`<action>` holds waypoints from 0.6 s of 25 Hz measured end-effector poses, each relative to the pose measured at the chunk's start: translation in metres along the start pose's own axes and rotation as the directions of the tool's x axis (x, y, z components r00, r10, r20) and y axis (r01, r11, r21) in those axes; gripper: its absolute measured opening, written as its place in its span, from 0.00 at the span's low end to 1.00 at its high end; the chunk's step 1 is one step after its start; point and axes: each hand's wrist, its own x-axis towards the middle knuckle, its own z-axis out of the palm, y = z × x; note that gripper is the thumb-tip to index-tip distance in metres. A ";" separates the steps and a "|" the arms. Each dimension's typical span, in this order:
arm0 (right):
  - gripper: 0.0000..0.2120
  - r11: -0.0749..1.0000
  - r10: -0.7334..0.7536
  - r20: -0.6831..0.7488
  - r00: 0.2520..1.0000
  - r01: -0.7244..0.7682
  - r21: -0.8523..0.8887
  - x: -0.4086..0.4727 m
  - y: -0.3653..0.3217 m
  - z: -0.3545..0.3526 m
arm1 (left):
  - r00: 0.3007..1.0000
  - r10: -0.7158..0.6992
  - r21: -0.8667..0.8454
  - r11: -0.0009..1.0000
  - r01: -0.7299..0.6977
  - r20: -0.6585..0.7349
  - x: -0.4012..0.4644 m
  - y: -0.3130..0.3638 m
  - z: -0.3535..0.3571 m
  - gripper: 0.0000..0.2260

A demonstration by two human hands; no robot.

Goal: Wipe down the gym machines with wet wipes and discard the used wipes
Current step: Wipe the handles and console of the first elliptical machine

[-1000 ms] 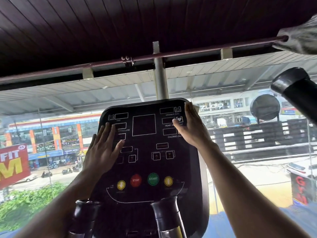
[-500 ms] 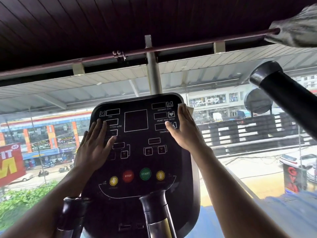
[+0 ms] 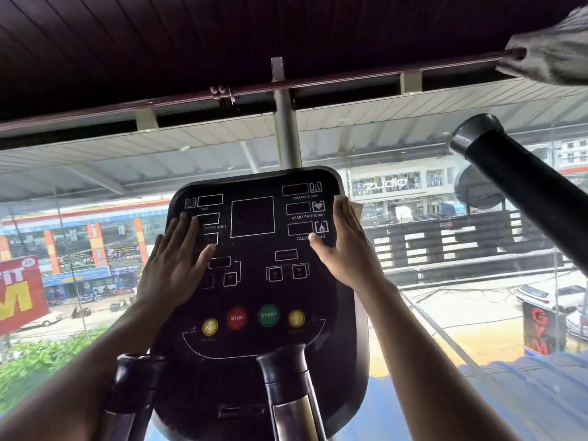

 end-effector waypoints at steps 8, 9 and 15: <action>0.43 0.996 -0.015 -0.012 1.000 0.014 -0.085 -0.048 0.001 0.007 | 1.000 0.004 -0.008 1.000 -0.004 0.004 0.001 0.000 0.000 0.41; 0.43 0.996 0.009 0.002 1.000 -0.009 -0.089 -0.031 -0.003 0.005 | 1.000 0.003 -0.009 1.000 -0.003 0.006 0.001 0.000 0.000 0.41; 0.44 0.954 0.003 0.051 0.999 0.013 -0.299 0.004 -0.019 0.003 | 1.000 -0.001 -0.021 1.000 0.001 -0.009 0.000 -0.001 0.000 0.40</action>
